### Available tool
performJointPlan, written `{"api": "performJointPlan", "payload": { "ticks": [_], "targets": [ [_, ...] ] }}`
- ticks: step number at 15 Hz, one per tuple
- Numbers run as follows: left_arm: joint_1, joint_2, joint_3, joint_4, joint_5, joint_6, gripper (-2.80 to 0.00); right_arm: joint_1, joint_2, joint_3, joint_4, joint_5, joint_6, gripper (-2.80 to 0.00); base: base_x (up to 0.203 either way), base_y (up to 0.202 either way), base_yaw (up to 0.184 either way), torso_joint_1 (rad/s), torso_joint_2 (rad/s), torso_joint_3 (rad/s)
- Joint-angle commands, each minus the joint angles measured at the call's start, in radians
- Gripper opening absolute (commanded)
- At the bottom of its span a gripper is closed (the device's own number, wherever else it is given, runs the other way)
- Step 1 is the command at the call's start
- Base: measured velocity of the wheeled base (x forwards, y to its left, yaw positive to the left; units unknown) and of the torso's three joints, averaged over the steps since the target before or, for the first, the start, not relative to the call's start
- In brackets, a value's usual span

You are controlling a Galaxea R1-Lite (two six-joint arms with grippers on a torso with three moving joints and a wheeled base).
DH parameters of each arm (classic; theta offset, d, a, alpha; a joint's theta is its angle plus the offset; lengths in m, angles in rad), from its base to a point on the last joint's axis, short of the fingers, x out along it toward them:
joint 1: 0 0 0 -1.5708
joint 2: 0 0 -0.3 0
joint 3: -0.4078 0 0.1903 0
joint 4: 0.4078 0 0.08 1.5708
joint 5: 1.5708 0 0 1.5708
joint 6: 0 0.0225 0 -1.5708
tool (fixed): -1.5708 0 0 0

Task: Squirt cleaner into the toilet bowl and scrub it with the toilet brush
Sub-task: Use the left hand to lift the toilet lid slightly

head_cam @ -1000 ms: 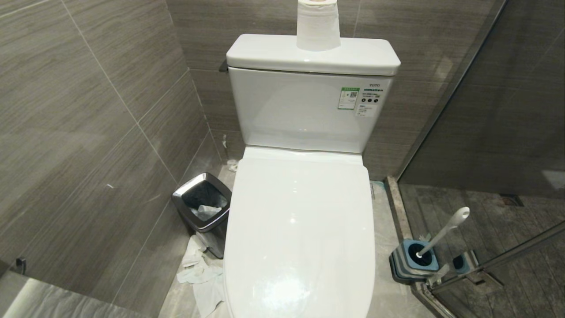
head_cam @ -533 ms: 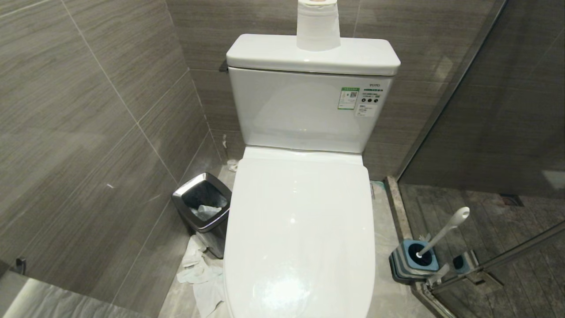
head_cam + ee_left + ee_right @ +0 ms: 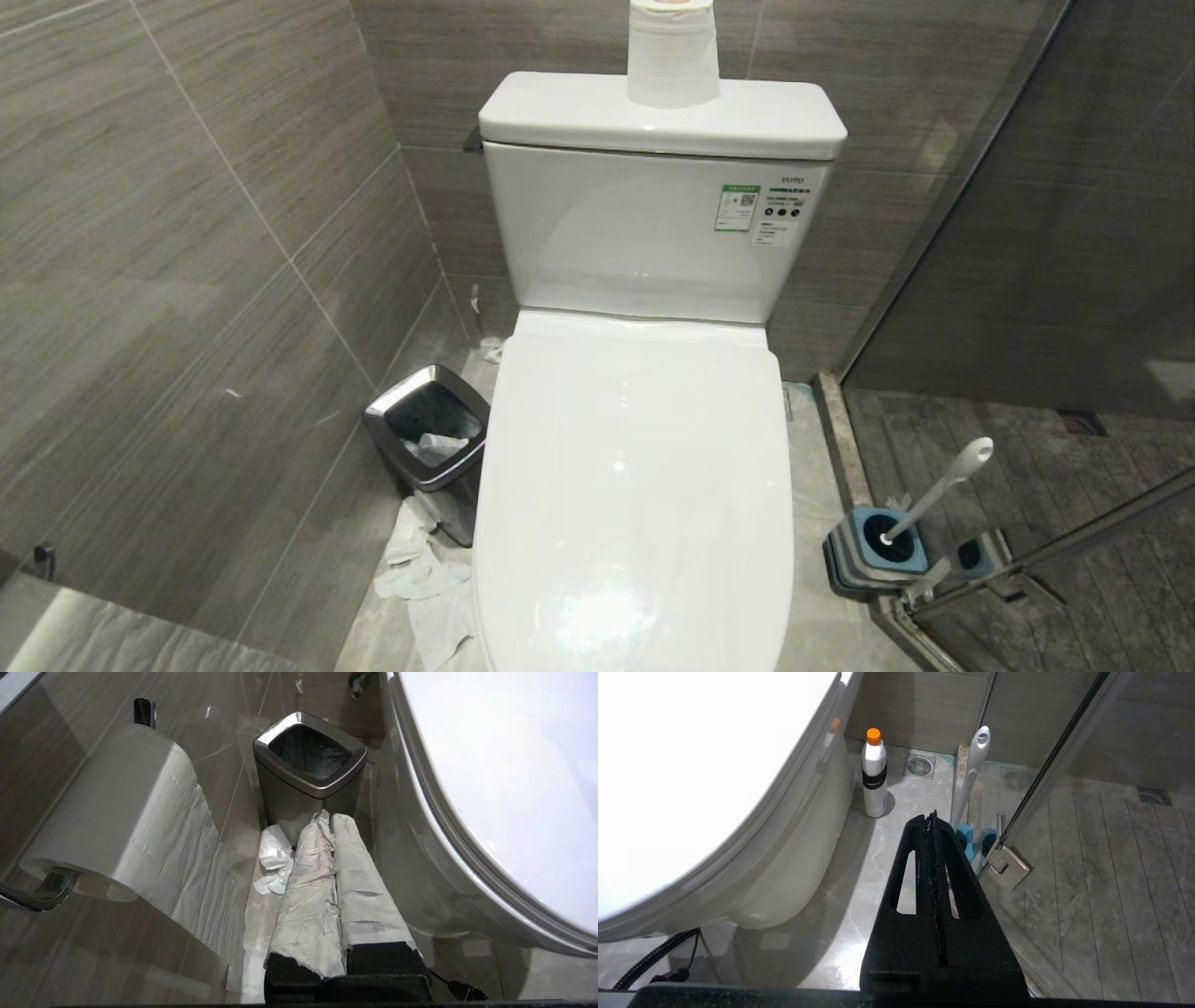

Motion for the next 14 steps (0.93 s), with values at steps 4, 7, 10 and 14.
{"api": "performJointPlan", "payload": {
  "ticks": [4, 7, 10, 14],
  "targets": [
    [0.001, 0.001, 0.003, 0.0, 0.0, 0.0, -2.8, 0.001, 0.0, 0.002, 0.0, 0.0, 0.0, -2.8, 0.0, 0.0, 0.0, 0.0, 0.0, 0.0],
    [0.001, 0.001, 0.003, 0.0, 0.0, 0.0, -2.8, 0.001, 0.0, 0.002, 0.0, 0.0, 0.0, -2.8, 0.0, 0.0, 0.0, 0.0, 0.0, 0.0],
    [0.0, 0.001, 0.003, 0.0, 0.0, 0.0, -2.8, 0.001, 0.0, 0.002, 0.0, 0.0, 0.0, -2.8, 0.0, 0.0, 0.0, 0.0, 0.0, 0.0],
    [0.0, 0.001, 0.002, 0.0, 0.0, 0.0, -2.8, 0.001, 0.0, 0.002, 0.0, 0.0, 0.0, -2.8, 0.0, 0.0, 0.0, 0.0, 0.0, 0.0]
  ]
}}
